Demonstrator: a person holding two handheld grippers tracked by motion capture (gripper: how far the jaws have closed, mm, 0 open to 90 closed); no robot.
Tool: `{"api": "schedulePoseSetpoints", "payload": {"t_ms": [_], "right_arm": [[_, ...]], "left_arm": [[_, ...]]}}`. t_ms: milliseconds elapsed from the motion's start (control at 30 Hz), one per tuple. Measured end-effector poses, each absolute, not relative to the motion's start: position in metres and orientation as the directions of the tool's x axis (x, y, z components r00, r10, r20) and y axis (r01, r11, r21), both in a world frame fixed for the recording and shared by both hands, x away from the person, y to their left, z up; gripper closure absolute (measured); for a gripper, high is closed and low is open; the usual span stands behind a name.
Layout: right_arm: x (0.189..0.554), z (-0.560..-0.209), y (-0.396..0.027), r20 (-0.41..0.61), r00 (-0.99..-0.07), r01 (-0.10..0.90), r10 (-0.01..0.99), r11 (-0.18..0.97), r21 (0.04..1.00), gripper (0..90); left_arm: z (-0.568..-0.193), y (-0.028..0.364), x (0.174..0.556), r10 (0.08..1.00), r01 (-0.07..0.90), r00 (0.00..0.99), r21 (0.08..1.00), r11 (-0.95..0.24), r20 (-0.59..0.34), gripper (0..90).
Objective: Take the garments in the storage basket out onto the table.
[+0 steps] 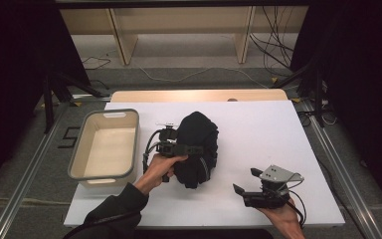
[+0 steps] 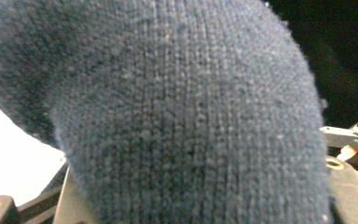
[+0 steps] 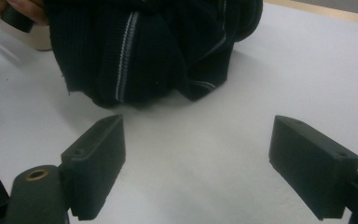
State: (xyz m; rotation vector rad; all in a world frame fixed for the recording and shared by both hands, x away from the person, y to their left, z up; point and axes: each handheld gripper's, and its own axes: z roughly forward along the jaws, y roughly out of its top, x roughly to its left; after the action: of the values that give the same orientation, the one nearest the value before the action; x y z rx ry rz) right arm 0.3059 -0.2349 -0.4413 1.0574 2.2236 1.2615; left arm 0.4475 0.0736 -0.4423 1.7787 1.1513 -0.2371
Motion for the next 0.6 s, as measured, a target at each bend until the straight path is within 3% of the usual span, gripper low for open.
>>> {"api": "schedulePoseSetpoints", "payload": {"t_ms": [167,233,600], "right_arm": [[0.305,-0.441,-0.235,0.038,-0.651,0.424,0.758,0.322,0.847,19.2],[0.306,-0.441,-0.235,0.037,-0.654,0.418,0.756,0.320,0.850,19.2],[0.305,-0.441,-0.235,0.039,-0.652,0.425,0.757,0.322,0.846,19.2]], "left_arm": [[-0.454,0.071,0.449,0.605,0.797,0.534,0.591,-0.126,-0.591,34.3],[-0.456,0.070,0.451,0.610,0.815,0.511,0.567,-0.121,-0.605,27.9],[-0.450,0.080,0.455,0.660,0.838,0.477,0.526,-0.144,-0.580,19.7]]}}
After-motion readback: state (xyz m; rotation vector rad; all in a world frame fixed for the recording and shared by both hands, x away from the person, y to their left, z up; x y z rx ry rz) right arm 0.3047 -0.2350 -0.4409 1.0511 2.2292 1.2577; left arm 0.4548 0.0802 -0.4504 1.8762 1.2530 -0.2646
